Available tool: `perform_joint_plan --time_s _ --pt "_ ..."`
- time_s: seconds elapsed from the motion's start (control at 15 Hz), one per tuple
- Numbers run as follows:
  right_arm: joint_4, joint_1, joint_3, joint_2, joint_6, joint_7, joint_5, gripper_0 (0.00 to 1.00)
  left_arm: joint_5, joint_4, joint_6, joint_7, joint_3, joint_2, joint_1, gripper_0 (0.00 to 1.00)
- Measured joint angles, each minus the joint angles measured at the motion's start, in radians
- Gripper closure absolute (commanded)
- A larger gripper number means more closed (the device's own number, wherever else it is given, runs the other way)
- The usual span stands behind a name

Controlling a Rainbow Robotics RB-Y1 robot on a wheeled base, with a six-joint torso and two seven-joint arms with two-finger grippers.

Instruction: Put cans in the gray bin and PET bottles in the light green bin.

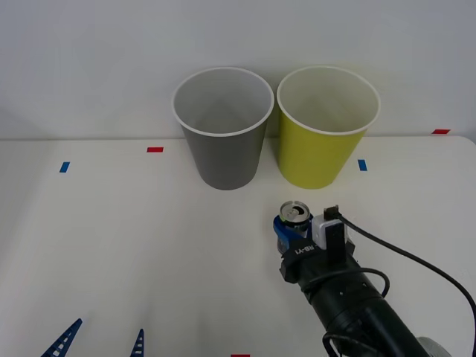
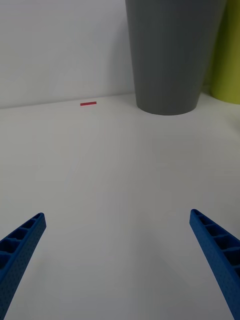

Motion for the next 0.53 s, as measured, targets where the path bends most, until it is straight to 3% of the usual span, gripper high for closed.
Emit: perform_joint_plan --time_s 0.27,0.53 --pt "-0.154 -0.057 0.0 -0.001 0.289 -0.009 -0.002 1.0 0.0 0.0 0.0 0.0 0.0 0.0 0.0 0.0" --pt "-0.292 -0.211 -0.001 -0.008 0.564 -0.032 -0.005 1.0 0.0 0.0 0.0 0.0 0.0 0.0 0.0 0.0"
